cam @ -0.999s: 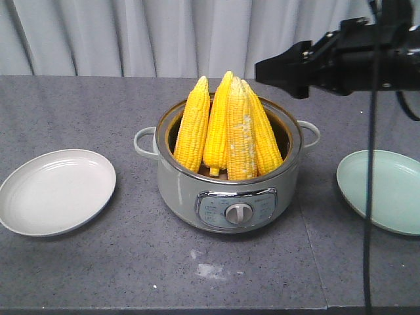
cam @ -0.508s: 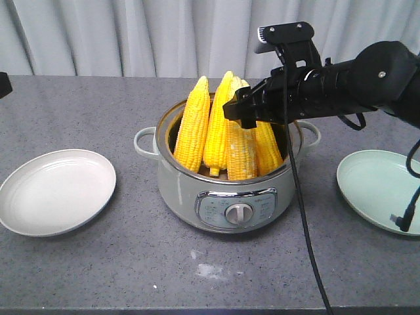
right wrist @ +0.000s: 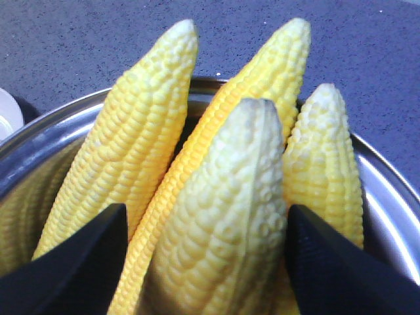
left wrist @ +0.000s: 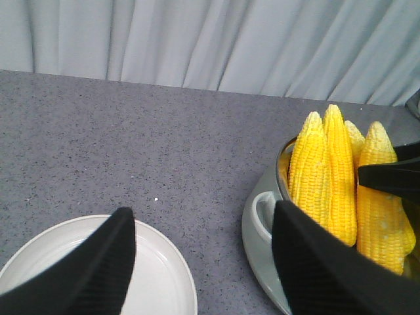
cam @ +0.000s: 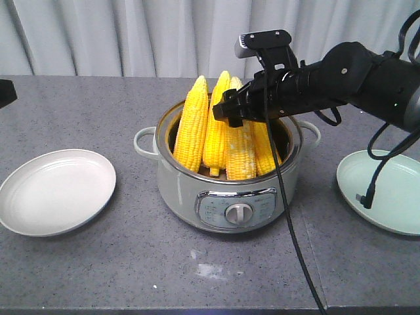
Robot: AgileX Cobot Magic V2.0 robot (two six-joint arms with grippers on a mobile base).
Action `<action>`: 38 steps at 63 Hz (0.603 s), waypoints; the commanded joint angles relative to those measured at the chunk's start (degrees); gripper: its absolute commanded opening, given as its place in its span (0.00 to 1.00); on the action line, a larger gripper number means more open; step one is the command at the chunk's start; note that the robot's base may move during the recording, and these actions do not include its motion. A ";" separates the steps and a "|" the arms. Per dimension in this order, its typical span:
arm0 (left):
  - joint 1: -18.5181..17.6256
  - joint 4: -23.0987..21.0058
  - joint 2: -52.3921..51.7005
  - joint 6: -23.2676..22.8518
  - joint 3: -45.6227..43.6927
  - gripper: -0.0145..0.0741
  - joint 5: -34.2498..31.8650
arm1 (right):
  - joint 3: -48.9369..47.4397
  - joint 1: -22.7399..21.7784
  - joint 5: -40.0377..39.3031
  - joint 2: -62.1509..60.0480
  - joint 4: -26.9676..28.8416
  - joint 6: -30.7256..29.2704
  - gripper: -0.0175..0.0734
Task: Distribute corn equally
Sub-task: 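Grasp a corn cob in the pot with the right gripper and lift, then grasp another corn cob in the pot with the left gripper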
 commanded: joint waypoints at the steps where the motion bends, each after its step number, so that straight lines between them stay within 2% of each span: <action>1: -0.01 -1.49 -0.42 0.15 -2.05 0.67 -2.96 | -1.79 0.00 0.82 -1.95 0.54 0.59 0.63; 17: -0.01 -1.49 -0.42 0.15 -2.05 0.67 -2.44 | -1.79 -0.12 2.49 -6.35 0.11 0.56 0.17; 28: -0.06 -1.56 -0.15 2.11 -4.28 0.67 -1.21 | -1.79 -0.18 -1.72 -14.75 -1.58 0.56 0.18; 38: -0.48 -2.54 3.37 3.66 -12.20 0.67 3.80 | -1.79 -0.18 -5.45 -26.18 -5.83 1.52 0.18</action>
